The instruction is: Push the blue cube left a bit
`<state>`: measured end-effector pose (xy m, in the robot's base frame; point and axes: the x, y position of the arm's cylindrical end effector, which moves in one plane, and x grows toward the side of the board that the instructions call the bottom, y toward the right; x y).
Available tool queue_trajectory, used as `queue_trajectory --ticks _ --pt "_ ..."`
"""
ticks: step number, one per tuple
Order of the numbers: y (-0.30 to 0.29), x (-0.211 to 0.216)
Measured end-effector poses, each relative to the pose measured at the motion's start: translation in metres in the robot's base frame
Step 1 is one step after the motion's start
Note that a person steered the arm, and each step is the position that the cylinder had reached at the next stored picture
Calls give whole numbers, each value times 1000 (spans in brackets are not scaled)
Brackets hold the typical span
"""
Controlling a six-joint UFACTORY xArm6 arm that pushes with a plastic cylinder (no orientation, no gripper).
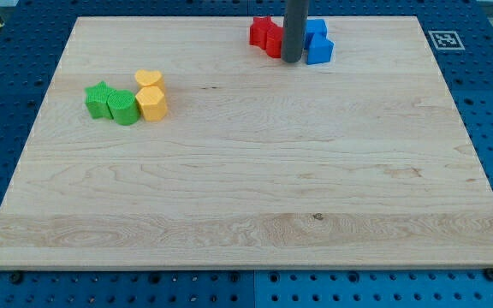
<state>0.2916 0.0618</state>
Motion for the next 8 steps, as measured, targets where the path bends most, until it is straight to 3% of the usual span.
queue_trajectory --ticks 2,3,4,6,8 --pt "-19 -10" --pt "-12 17" --pt "22 50" --pt "113 50" --pt "116 22"
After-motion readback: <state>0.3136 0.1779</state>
